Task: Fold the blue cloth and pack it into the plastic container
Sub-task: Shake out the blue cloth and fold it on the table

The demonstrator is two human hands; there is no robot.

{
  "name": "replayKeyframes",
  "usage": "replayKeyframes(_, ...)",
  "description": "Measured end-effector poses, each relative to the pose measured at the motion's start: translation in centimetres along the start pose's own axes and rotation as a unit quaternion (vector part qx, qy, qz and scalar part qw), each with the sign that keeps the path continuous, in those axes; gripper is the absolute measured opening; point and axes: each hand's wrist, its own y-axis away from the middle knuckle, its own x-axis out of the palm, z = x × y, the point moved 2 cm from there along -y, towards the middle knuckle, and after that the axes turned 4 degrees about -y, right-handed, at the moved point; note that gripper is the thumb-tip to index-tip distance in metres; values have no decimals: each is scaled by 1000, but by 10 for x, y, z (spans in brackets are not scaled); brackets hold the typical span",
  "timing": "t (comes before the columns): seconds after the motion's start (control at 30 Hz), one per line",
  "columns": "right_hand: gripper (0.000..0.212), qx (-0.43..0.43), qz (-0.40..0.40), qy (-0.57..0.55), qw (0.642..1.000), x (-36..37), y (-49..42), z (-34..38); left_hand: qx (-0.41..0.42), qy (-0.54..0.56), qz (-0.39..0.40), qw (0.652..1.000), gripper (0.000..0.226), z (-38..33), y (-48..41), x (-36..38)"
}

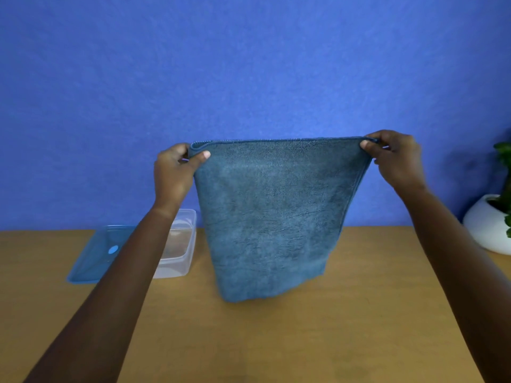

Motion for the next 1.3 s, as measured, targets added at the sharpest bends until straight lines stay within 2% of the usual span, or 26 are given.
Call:
replayKeyframes(0.1,19,6,3,-3,1000,0,3,-2,1,0,-16,1000,27,-2,-2,-2)
replayKeyframes(0.27,19,23,-6,-27,999,-2,3,-3,22,-11,-55,998,21,-5,-1,-4)
replayKeyframes(0.4,14,7,0,-1,1000,0,7,4,20,-37,-116,992,20,-7,0,-7)
replayKeyframes(0.6,15,-27,-64,10,998,-2,10,19,28,-83,-179,980,26,-16,-3,-15)
replayKeyframes(0.83,15,-22,-55,23,998,7,7,19,-7,-101,-152,983,25,-5,-13,-14)
replayKeyframes(1.0,17,25,-2,27,999,28,-4,5,-70,-147,-70,984,23,12,-28,-4)
replayKeyframes(1.13,17,64,19,4,998,45,-19,-6,-133,-97,-15,986,32,29,-45,10)
replayKeyframes(1.23,12,86,-1,-40,995,55,-32,-13,-133,-83,-13,988,36,33,-58,19)
replayKeyframes(1.3,14,92,-17,-92,991,61,-40,-15,-103,-88,-34,990,37,30,-64,23)
